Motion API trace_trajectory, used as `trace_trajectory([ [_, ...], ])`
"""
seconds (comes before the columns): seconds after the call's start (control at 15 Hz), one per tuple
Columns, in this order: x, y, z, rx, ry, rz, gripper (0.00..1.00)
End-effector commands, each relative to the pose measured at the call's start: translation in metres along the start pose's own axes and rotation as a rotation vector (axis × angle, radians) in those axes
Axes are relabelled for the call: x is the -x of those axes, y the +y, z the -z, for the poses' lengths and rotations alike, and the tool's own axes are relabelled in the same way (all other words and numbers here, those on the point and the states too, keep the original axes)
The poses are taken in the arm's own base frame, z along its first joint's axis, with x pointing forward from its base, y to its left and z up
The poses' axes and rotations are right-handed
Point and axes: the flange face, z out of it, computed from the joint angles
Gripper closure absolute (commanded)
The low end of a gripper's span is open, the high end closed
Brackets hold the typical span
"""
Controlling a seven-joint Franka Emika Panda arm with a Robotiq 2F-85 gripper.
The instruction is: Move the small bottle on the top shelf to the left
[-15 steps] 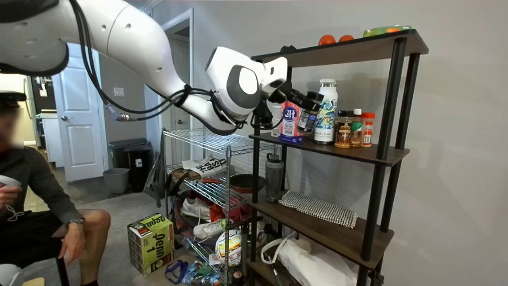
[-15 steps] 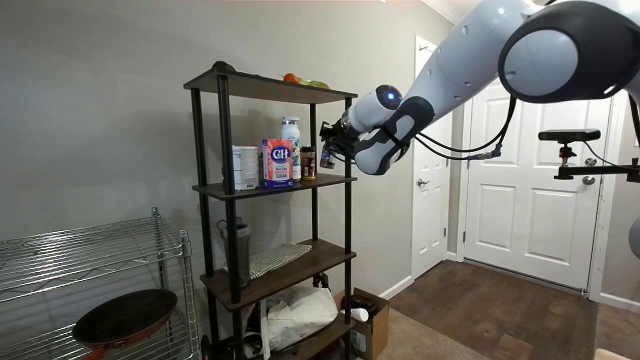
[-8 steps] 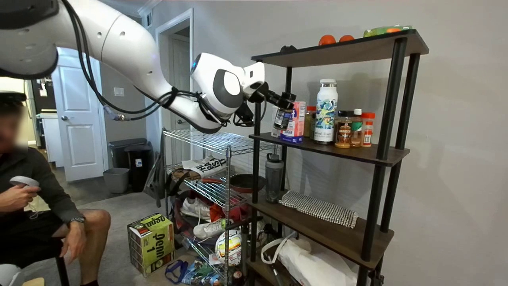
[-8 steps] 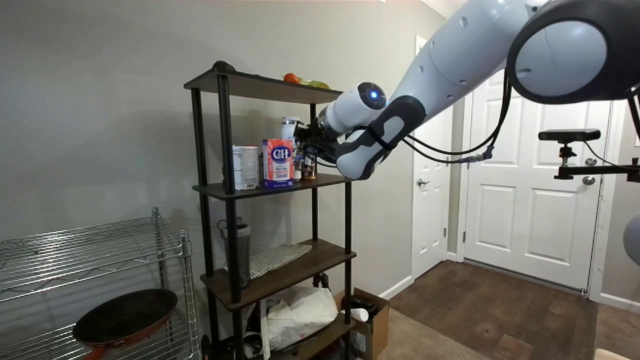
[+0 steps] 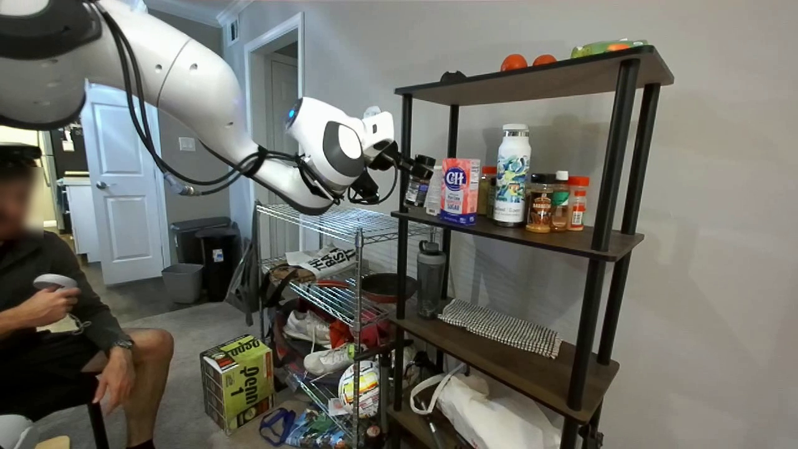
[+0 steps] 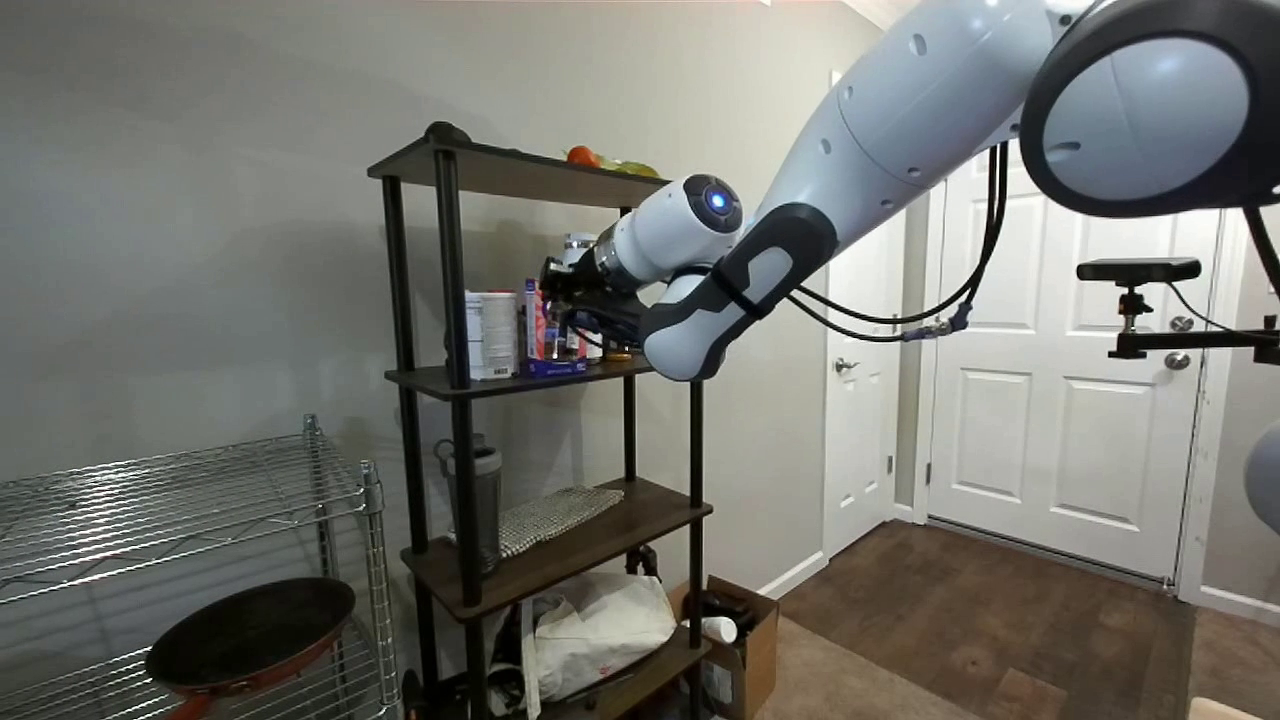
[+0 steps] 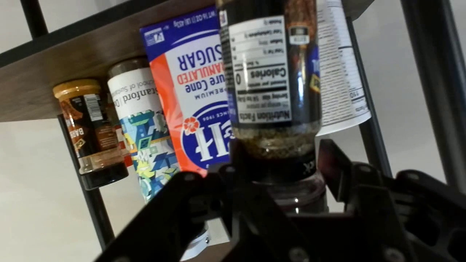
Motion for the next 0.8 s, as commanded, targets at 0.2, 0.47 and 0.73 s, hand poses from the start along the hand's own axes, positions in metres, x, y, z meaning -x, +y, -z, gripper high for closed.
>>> trace_trajectory([
  [0.2,0.01,-0.026,-0.012,-0.051,0.027,0.069,0.71],
  [0.47,0.015,-0.037,-0.027,-0.055,0.031,0.084,0.71],
  [0.73,0.017,-0.049,-0.039,-0.07,0.044,0.101,0.71],
])
